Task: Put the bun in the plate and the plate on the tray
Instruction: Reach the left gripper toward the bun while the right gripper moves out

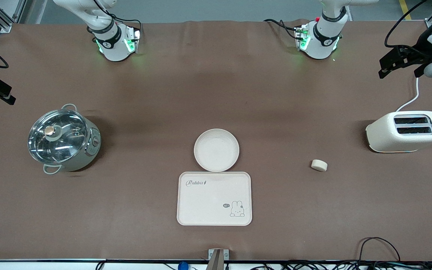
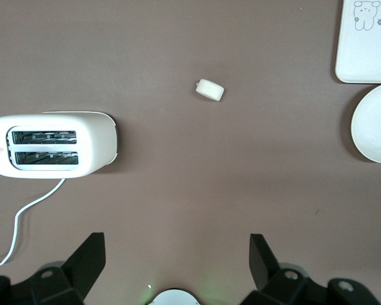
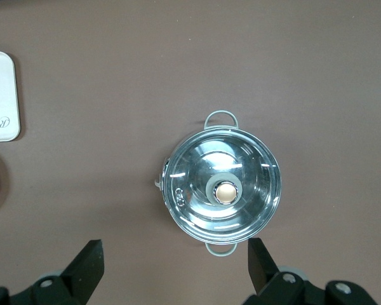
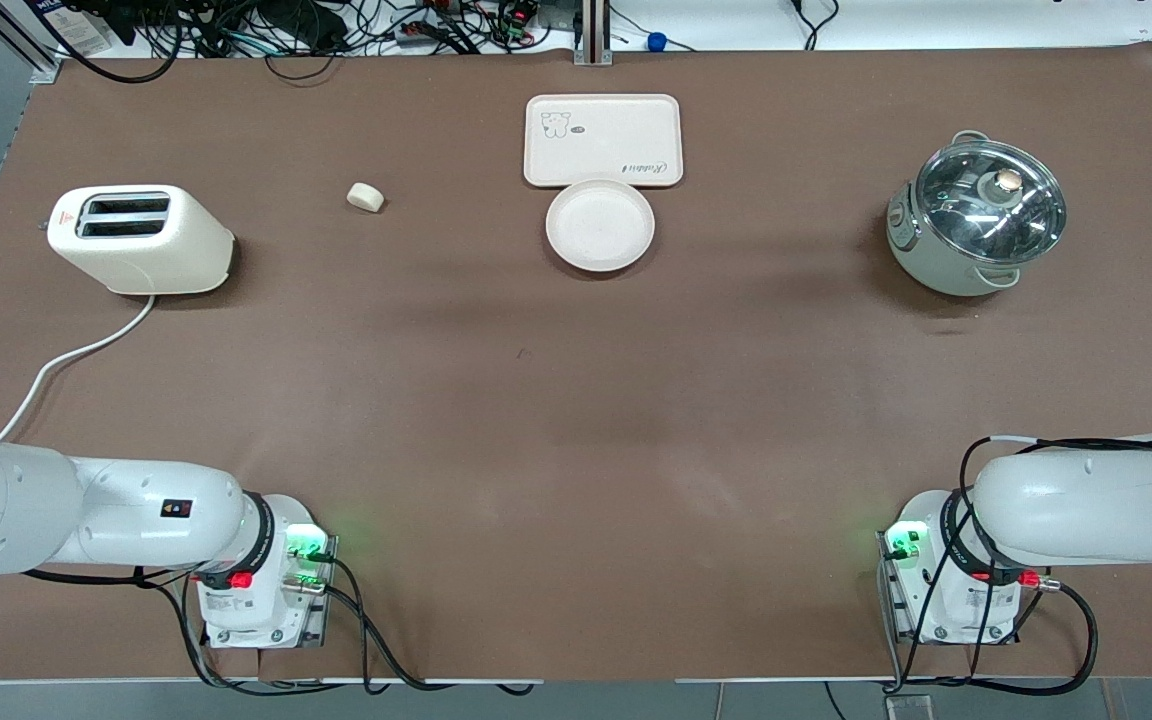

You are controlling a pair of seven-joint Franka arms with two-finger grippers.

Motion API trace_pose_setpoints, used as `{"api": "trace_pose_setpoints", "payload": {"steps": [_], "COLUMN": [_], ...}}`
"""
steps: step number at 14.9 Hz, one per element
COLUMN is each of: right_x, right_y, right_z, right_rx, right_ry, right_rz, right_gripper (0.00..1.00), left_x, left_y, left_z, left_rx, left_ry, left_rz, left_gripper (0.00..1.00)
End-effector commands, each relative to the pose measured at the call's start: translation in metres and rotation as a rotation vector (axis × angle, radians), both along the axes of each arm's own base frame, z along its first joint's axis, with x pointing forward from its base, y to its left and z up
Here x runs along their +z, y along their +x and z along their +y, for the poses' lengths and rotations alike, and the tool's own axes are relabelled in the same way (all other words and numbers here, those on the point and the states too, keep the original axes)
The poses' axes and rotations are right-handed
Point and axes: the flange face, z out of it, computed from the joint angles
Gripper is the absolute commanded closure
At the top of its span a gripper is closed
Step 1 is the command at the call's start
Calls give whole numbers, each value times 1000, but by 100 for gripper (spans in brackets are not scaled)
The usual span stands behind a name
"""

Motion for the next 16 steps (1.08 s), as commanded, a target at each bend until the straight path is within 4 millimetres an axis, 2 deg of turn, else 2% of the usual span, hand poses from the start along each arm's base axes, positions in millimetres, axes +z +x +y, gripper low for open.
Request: {"api": "trace_pose_setpoints", "payload": {"steps": [1, 3, 5, 7, 8, 10, 11, 12, 14, 16], "right_x": [0, -1, -4, -15, -31, -56, -74, -92, -122, -154], "right_y": [0, 0, 4, 10, 16, 28, 36, 45, 58, 67], "right_z": [0, 0, 3, 13, 21, 40, 58, 82, 116, 151], "right_rx": [-14, -14, -12, -5, 1, -13, -21, -18, -7, -13], "right_ry": [28, 31, 49, 111, 149, 222, 227, 227, 224, 221], "right_rz": [-6, -5, -8, 3, 27, 29, 36, 39, 58, 84], "right_gripper": [0, 0, 0, 0, 0, 0, 0, 0, 0, 0], "left_x": [5, 2, -22, -62, -81, -135, -166, -192, -245, -300], "left_y": [1, 4, 30, 65, 80, 105, 115, 121, 130, 135], "left_z": [2, 6, 6, 0, -2, -5, -9, -10, -8, -14], "left_rx": [-20, -8, -2, 32, 86, 238, 304, 359, 455, 587], "left_ry": [7, 8, 7, 12, 24, 34, 34, 29, 17, 11], "left_rz": [9, 15, 45, 60, 35, 35, 30, 10, -13, -21], "left_gripper": [0, 0, 0, 0, 0, 0, 0, 0, 0, 0]}}
